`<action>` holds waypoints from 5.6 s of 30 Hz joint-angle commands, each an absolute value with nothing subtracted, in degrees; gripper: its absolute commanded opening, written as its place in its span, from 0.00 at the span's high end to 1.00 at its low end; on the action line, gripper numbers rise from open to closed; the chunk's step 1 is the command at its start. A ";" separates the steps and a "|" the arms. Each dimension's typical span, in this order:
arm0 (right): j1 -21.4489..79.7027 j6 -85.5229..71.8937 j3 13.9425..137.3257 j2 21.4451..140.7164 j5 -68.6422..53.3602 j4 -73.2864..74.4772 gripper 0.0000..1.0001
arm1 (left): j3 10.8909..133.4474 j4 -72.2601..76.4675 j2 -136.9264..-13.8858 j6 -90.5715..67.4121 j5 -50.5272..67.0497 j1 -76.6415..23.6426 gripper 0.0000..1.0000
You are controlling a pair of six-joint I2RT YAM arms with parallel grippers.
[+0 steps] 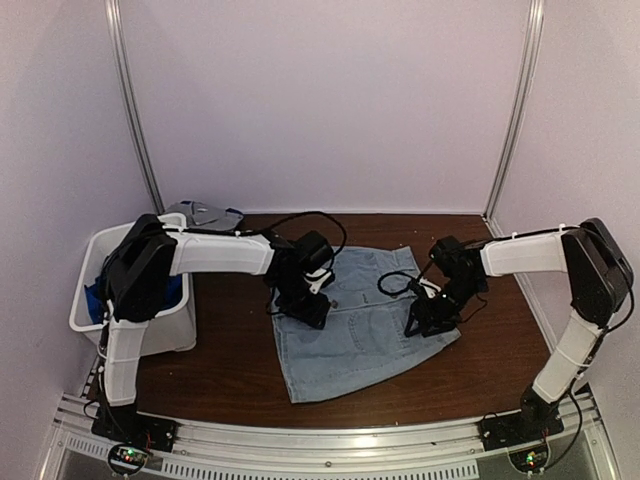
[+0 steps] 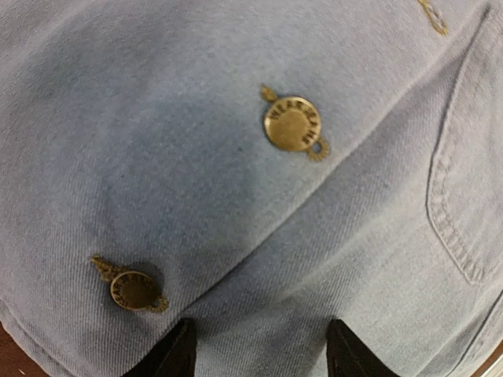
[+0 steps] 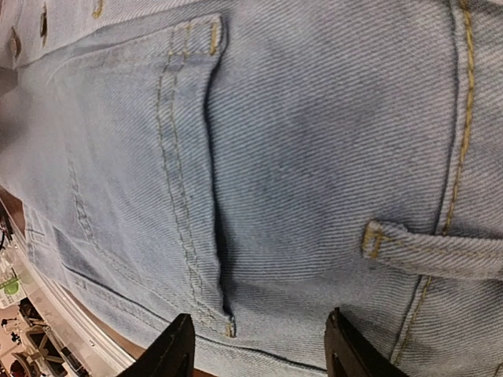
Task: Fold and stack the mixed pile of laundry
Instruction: Rotate the crumpled skirt at the center of the board, then pick up the flattened skirt from the center of the board, then fold the flattened skirt at the center of the board.
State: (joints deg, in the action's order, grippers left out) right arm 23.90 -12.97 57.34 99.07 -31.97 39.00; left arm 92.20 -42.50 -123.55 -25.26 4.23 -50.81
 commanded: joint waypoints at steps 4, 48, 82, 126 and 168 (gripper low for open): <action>34.34 -19.40 49.62 94.11 -39.34 34.40 0.44 | 96.88 -42.57 -128.52 -24.35 0.87 -42.68 0.41; 23.30 -36.18 27.89 76.25 -40.16 24.56 0.49 | 35.54 -17.59 -79.50 -50.27 14.34 -46.67 0.42; 21.18 -34.67 24.85 73.92 -38.67 27.47 1.00 | 29.34 -15.23 -80.74 -56.38 14.91 -46.57 0.66; 12.66 -35.40 49.45 68.93 -44.41 43.76 1.00 | 68.62 -40.48 -82.53 -40.51 14.68 -37.58 1.00; 11.00 -22.03 50.30 81.19 -41.67 46.51 1.00 | 62.74 -35.06 -88.44 -37.94 15.37 -36.08 1.00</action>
